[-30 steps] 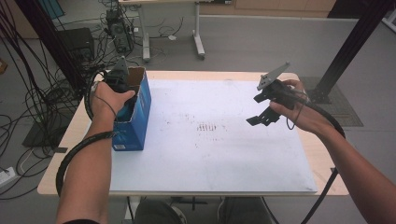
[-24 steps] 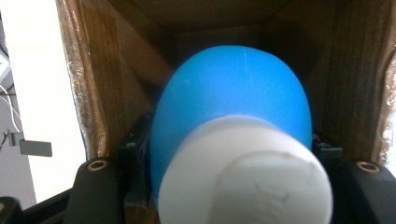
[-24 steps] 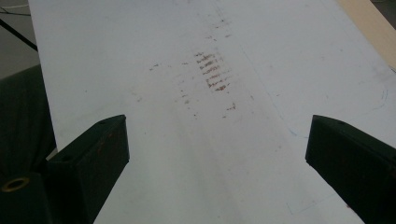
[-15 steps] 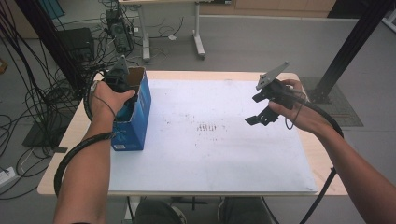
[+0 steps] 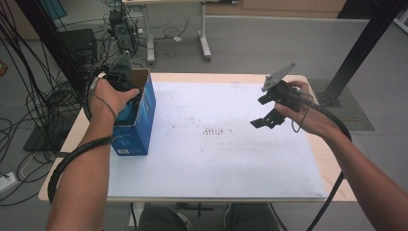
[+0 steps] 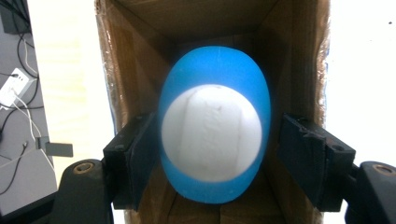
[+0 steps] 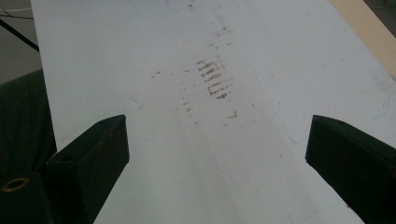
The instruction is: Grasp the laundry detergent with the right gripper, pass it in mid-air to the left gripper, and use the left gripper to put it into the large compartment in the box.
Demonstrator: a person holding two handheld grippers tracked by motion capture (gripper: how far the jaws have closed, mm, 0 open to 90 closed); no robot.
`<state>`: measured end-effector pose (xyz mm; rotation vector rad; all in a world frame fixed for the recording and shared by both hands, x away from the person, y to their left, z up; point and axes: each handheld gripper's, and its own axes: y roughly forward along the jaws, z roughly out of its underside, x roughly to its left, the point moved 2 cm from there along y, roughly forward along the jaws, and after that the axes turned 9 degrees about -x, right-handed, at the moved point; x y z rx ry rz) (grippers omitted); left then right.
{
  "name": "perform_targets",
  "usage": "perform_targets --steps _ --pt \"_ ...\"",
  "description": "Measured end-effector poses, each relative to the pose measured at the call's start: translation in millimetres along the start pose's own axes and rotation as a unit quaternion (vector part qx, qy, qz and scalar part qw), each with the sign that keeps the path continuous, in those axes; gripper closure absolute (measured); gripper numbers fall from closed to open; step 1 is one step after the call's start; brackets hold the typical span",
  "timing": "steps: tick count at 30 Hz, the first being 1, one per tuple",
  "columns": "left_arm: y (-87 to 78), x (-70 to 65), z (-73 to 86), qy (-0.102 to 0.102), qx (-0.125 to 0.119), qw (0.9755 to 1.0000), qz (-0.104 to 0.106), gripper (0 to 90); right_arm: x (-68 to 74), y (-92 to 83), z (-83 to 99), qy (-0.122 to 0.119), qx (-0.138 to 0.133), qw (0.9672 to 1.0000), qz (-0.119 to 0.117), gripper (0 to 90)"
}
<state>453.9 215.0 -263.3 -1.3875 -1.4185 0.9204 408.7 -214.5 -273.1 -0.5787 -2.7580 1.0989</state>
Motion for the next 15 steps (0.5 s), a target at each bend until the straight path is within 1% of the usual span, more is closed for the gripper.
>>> perform_targets --steps 2,3,5,6,7,8,11,12,13,15 --pt "-2.8 -0.3 0.7 0.004 0.001 1.0 -0.004 29.7 0.0 0.0 -0.3 0.001 0.0 1.0 0.001 6.1" --pt "-4.6 -0.4 0.9 0.005 0.001 1.0 -0.002 29.7 0.1 0.1 -0.5 0.001 -0.001 1.0 0.001 6.1" --pt "-11.6 -1.0 1.6 0.01 -0.004 0.9999 -0.005 29.6 0.0 0.7 -1.2 0.002 -0.001 1.0 0.002 6.1" --pt "-11.6 -1.0 1.6 0.01 -0.004 0.9999 -0.005 29.5 -0.1 1.0 -1.5 0.003 0.0 1.0 0.002 6.1" --pt "-18.0 -1.4 2.0 0.011 -0.009 0.9999 -0.007 29.4 -0.3 1.0 -1.5 0.003 0.001 1.0 0.003 6.1" --pt "-18.0 -1.4 2.0 0.011 -0.009 0.9999 -0.007 29.1 -0.7 1.1 -1.7 0.005 0.002 1.0 0.004 6.1" --pt "-28.1 -2.7 2.5 0.012 -0.016 0.9998 -0.004 27.9 -1.6 0.6 -2.0 0.006 0.004 1.0 0.006 6.1" --pt "-34.3 -4.6 2.3 0.011 -0.022 0.9997 0.002 27.7 -2.5 -0.2 -2.7 0.009 0.004 0.9999 0.007 6.1" --pt "-34.3 -4.6 2.3 0.011 -0.022 0.9997 0.002 27.4 -2.5 -0.2 -2.7 0.009 0.004 0.9999 0.007 6.1" --pt "-39.9 -7.9 2.1 0.015 -0.029 0.9994 0.006 27.0 -3.8 -0.7 -3.8 0.011 0.007 0.9999 0.008 6.1"
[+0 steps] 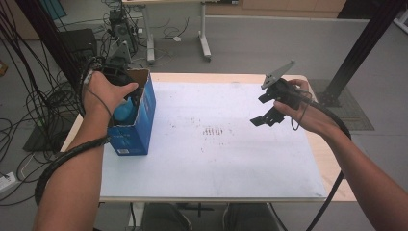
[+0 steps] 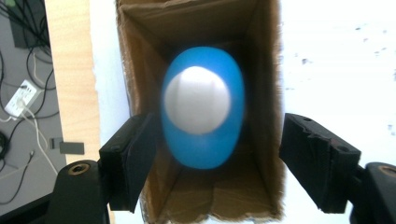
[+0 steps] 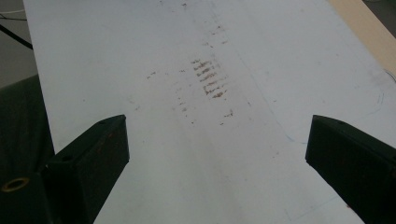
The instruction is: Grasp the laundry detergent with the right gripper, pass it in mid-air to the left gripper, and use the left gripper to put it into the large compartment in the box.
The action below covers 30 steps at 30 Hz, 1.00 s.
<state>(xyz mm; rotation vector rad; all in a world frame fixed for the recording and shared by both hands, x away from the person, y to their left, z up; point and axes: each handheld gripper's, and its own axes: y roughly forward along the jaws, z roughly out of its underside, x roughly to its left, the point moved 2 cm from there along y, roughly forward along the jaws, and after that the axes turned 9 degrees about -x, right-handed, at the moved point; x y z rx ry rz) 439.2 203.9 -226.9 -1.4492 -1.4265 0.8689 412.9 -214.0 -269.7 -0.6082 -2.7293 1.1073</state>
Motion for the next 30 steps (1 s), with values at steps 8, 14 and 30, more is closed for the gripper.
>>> perform_targets --steps 8,14,30 --pt "-14.8 -28.3 -0.7 0.023 -0.015 0.9993 0.027 24.0 -8.1 0.1 -3.5 0.009 0.017 0.9998 0.005 6.1" --pt "-25.6 -61.4 -3.3 0.051 -0.022 0.9971 0.052 19.7 -15.6 -2.8 -8.6 0.011 0.032 0.9993 0.014 6.1" --pt "-32.7 -119.0 -1.8 0.092 -0.045 0.9884 0.112 12.9 -27.5 -10.6 -21.6 0.015 0.063 0.9973 0.035 6.3"
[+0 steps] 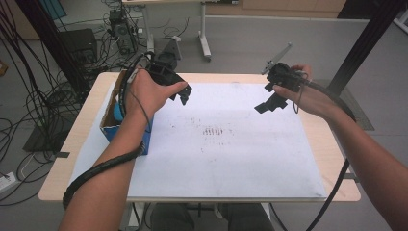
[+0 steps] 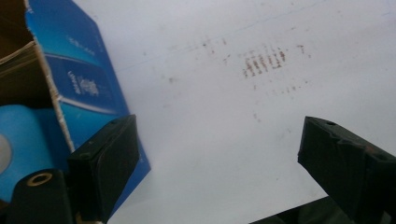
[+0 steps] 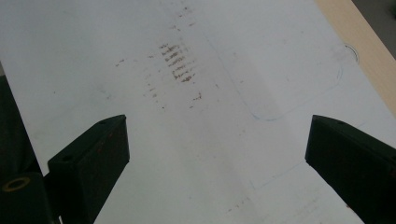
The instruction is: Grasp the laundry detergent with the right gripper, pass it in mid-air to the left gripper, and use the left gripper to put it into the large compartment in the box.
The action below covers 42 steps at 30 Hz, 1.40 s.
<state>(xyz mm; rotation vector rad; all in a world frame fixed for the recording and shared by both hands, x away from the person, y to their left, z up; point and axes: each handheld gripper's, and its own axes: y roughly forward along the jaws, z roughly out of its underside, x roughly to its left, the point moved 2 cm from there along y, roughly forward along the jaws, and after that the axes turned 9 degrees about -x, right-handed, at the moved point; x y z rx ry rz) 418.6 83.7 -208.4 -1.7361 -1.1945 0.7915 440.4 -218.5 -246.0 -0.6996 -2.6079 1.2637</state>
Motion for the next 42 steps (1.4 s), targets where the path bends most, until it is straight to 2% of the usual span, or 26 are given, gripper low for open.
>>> perform_targets --steps 11,18,26,42 --pt "11.6 -29.7 -8.8 0.021 -0.001 0.9993 0.03 11.7 -16.1 -5.2 7.7 0.013 0.014 0.9998 0.011 6.3" --pt "16.9 -44.2 -13.3 0.034 0.004 0.999 0.03 12.1 -27.1 -7.9 11.7 0.026 0.022 0.9992 0.018 6.3" --pt "17.9 -49.5 -14.9 0.038 0.004 0.9987 0.033 12.1 -32.8 -8.6 13.6 0.031 0.029 0.9989 0.02 6.3" --pt "31.1 -46.9 -10.5 0.033 0.018 0.9983 0.044 12.1 -32.1 -8.9 5.3 0.02 0.032 0.999 0.021 6.4"
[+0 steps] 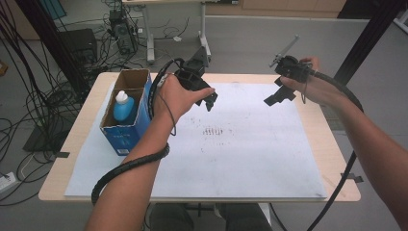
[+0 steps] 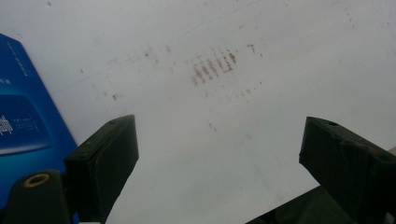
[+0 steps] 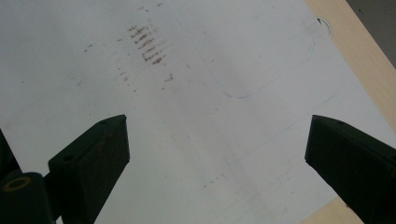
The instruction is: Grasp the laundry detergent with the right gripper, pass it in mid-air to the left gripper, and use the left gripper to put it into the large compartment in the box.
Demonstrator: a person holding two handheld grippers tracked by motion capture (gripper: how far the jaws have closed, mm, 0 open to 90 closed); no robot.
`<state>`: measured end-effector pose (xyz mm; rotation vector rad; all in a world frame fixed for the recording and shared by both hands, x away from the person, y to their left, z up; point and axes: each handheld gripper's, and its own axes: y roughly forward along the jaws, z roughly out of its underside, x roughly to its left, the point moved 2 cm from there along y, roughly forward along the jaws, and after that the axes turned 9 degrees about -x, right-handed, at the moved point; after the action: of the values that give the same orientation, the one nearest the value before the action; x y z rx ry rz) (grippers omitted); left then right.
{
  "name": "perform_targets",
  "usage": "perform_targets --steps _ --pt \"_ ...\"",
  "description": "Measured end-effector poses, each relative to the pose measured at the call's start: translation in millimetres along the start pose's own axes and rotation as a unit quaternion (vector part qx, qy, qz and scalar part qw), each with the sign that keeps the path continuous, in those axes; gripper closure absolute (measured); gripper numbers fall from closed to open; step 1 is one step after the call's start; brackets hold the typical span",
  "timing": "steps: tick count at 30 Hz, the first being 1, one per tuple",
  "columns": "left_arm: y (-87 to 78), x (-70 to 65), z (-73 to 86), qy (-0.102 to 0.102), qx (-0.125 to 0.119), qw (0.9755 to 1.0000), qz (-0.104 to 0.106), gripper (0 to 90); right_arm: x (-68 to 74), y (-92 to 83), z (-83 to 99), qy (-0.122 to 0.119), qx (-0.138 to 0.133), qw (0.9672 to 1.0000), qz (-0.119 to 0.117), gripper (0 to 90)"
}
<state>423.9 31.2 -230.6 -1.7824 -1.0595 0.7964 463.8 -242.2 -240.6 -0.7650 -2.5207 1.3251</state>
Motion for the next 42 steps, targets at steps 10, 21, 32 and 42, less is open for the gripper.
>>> perform_targets --steps 10,21,32,42 --pt "11.5 0.8 4.9 -0.005 0.008 0.9999 0.008 12.3 0.9 0.9 -1.3 -0.001 0.002 1.0 -0.002 6.5" --pt "22.1 0.1 8.5 -0.006 0.015 0.9998 0.012 12.4 0.2 -3.7 -1.8 -0.003 0.004 1.0 0.003 6.5" --pt "24.2 1.9 10.3 -0.004 0.018 0.9998 0.013 12.4 0.1 -3.0 -2.2 -0.002 0.002 1.0 0.002 6.5" --pt "23.3 3.3 11.2 -0.007 0.016 0.9998 0.012 12.4 0.2 -1.8 -0.9 -0.001 0.003 1.0 0.002 6.4"
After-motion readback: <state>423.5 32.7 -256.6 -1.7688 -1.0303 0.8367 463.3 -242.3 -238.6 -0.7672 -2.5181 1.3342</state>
